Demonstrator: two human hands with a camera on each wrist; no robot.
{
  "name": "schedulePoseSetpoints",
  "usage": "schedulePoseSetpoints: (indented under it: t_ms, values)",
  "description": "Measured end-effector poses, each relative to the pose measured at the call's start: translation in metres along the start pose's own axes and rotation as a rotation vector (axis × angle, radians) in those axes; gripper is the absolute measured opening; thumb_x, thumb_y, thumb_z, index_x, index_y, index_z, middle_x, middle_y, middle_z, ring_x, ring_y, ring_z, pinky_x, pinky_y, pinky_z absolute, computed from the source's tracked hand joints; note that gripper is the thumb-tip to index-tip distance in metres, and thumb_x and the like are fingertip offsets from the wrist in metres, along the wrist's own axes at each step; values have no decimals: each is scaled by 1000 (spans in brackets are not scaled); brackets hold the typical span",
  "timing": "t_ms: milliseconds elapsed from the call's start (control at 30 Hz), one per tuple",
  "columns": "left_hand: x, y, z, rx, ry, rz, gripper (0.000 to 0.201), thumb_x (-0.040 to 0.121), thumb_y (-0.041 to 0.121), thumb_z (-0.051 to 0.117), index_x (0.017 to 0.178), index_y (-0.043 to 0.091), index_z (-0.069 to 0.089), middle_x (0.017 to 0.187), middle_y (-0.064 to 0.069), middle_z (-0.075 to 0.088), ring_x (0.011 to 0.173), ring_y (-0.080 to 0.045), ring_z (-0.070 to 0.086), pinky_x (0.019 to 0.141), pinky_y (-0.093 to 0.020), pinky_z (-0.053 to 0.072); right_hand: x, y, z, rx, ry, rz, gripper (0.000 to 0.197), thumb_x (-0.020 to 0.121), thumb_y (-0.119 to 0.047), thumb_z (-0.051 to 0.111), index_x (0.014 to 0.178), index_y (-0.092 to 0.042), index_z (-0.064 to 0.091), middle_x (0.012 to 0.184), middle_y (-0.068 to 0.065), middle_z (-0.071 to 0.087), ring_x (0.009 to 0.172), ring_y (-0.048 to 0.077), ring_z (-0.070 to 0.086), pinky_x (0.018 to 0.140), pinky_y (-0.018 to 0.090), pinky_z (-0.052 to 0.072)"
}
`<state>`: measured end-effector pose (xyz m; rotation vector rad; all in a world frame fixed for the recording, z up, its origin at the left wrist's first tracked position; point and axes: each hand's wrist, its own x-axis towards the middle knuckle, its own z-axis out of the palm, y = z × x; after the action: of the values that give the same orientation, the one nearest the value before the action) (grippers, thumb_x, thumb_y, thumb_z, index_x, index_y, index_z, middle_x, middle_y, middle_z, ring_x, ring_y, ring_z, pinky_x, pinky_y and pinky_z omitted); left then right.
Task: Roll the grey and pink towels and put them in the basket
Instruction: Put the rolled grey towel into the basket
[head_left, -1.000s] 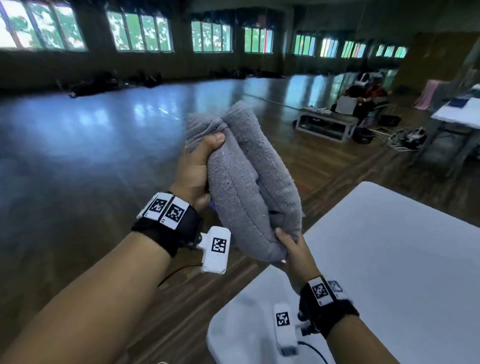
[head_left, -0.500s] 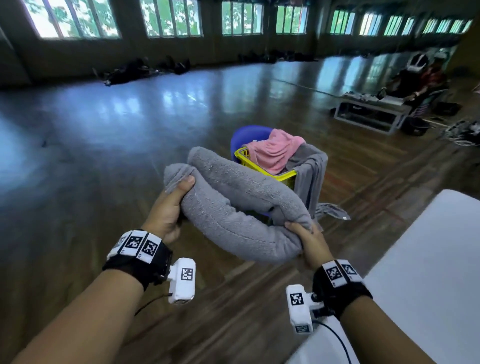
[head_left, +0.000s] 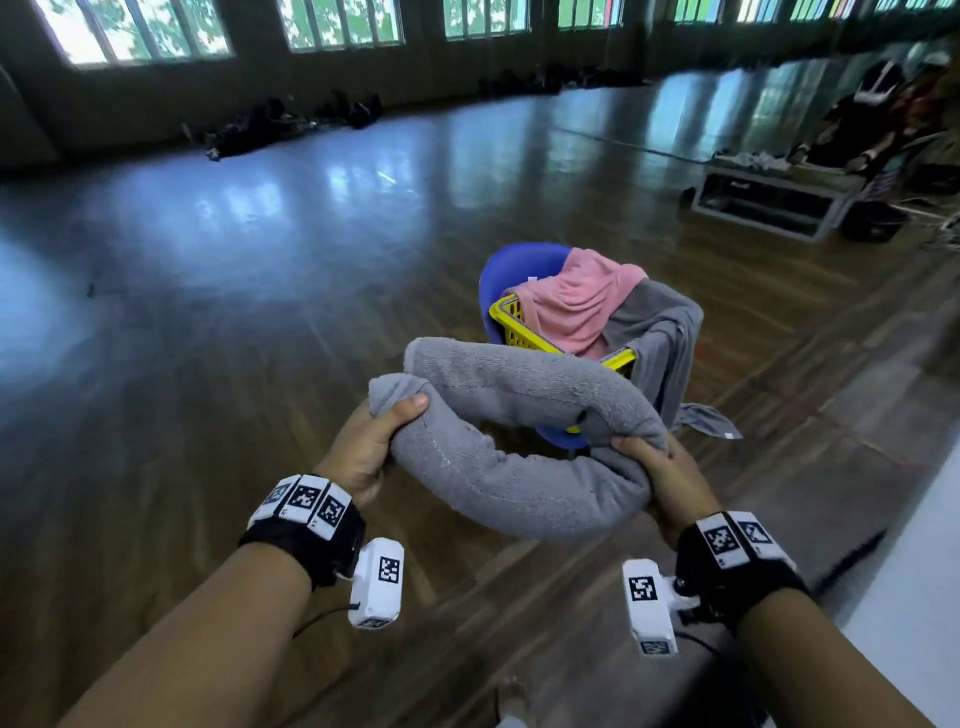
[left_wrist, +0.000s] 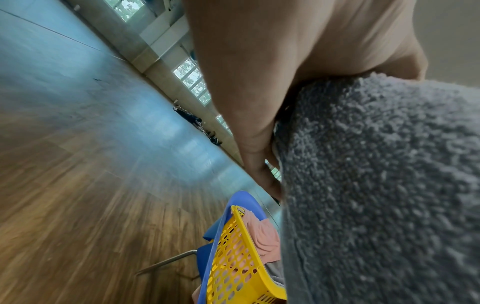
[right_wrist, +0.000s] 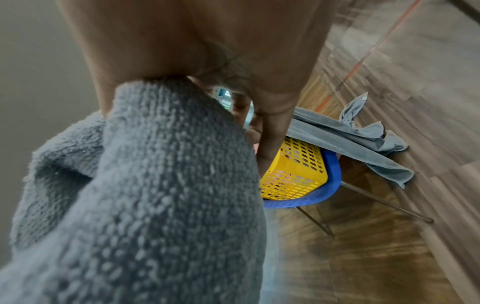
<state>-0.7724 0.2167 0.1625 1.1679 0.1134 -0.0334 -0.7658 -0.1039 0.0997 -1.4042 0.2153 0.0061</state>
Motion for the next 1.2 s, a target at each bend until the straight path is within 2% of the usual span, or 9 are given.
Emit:
schedulePoseSetpoints:
  t_ms: [133,200,267,333,433,700,833,1033,1200]
  values:
    - [70,0,17,29,3,44,47,74,19,73,117,4,60,101,-14,73,92,-21,71,68,-27,57,64,-1,3,3,29,-26,30,78,-22,72,107,-17,68,104,16,71,77,21,68,51,21,51]
    - [112,1,27,61,16,56,54,73,19,74,122,4,56,103,-11,73,93,-19,71,69,-26,56,102,-5,3,-1,44,-21,32,79,-21,72,110,-12,66,102,19,70,66,17,62,44,16,44]
    - [156,2,39,80,11,46,55,73,20,74,123,7,56,104,-9,73,95,-18,70,69,-26,56,141,-13,2,-1,60,-13,31,83,-15,69,113,-7,64,103,20,69,71,20,65,54,23,50]
    - [202,2,53,88,-22,36,49,74,20,72,120,11,59,103,-6,74,95,-16,70,70,-24,56,180,-25,-2,-11,98,-7,30,84,-10,68,113,-5,63,109,21,68,95,32,66,81,43,55]
    - [263,0,73,64,-46,3,45,75,20,73,117,9,61,106,-13,73,97,-20,70,72,-26,57,237,-45,-8,-21,135,9,32,84,-6,68,114,-2,62,113,21,67,110,37,61,100,54,46]
    - [389,-16,101,58,-54,-50,25,75,22,77,99,16,74,105,-14,73,99,-22,70,72,-28,57,358,-68,-20,-154,153,33,35,75,-21,76,106,-9,68,105,13,71,105,32,65,99,54,47]
    - [460,-26,104,182,-121,-80,40,75,28,79,111,13,69,111,-15,71,108,-28,66,93,-41,53,410,-65,-23,-280,188,66,37,72,-30,78,104,-16,67,105,7,72,103,27,66,98,52,48]
    - [600,-51,105,514,-328,-111,51,74,43,78,113,12,68,111,-8,72,108,-22,66,100,-44,48,499,-33,-23,-530,250,175,30,76,-30,78,102,-17,70,106,9,71,94,24,66,91,44,52]
    - [709,-92,109,718,-599,-210,22,81,24,76,99,13,74,102,-9,74,102,-21,67,98,-46,48,558,7,-16,-761,293,452,43,77,-43,74,111,-17,68,113,13,68,95,28,64,84,38,52]
